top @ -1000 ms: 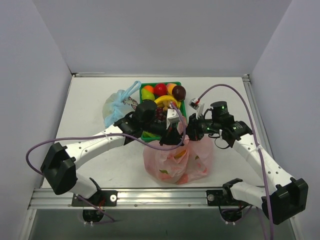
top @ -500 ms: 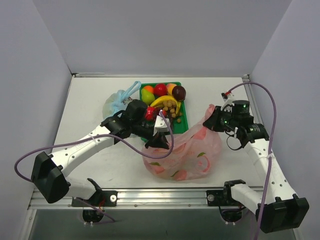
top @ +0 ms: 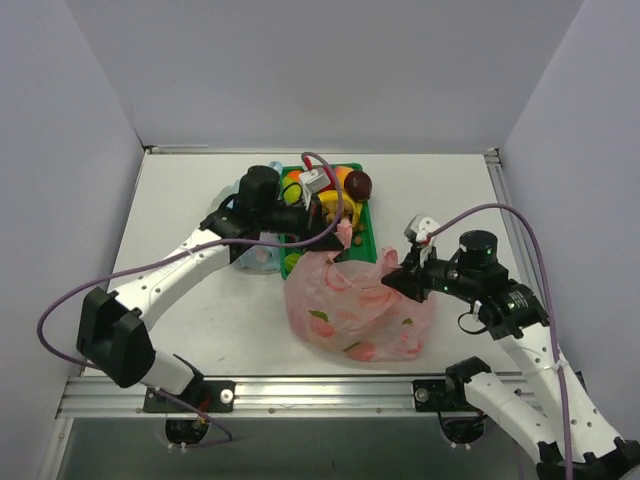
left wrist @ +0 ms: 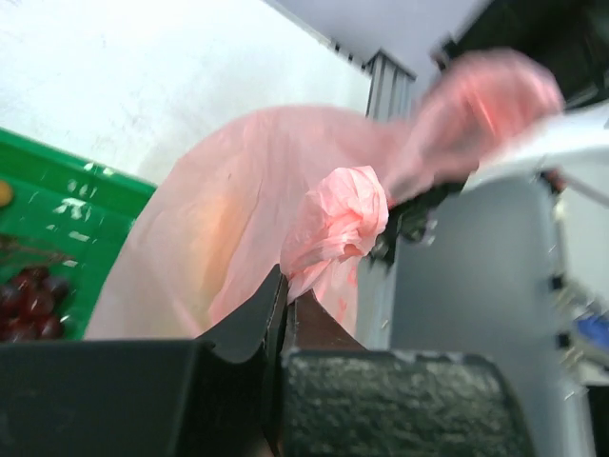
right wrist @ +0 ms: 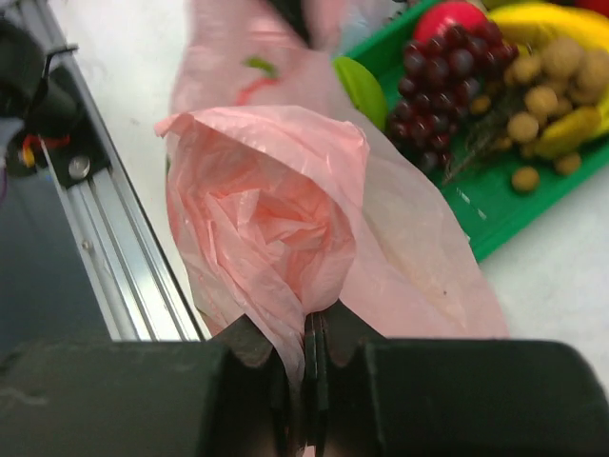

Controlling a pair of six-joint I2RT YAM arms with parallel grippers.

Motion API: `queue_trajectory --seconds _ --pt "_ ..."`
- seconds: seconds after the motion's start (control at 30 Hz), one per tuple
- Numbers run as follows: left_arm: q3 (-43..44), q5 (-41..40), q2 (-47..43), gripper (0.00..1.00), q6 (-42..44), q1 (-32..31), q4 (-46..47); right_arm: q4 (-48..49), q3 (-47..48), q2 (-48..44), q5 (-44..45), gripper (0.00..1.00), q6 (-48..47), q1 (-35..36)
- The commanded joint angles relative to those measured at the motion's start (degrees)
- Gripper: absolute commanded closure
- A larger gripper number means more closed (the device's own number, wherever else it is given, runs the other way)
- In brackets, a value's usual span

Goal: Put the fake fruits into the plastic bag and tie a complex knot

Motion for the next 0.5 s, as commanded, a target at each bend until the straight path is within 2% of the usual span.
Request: queue_trajectory --seconds 0.0,0.13,0.17,0.23,0.27,0.47 --pt "5.49 -3.67 5.91 1.0 -18.63 -2.5 11.59 -2.87 4.6 1.24 -2.83 1.0 -19.8 5.41" --pt "8.66 -7.88 12.17 1.0 -24.6 -6.71 11.68 -8.5 8.56 6.78 -1.87 1.0 -32.99 13.06" --pt "11.36 -10.08 13.4 1.0 -24.62 -7.59 8.89 -10.25 9.17 7.66 -1.17 1.0 -37.37 14.64" --pt "14.97 -15.09 17.44 1.0 -23.22 -10.49 3.79 -11.14 10.05 9.94 0.5 1.0 -40.65 19.48" --pt "16.29 -15.11 18.76 1.0 -23.12 -11.11 2.72 -11.66 9.97 10.74 1.03 1.0 -42.06 21.23" --pt "18.33 -16.25 26.84 1.0 -26.01 -14.81 4.82 -10.88 8.83 16.19 6.3 1.0 -51.99 34.16"
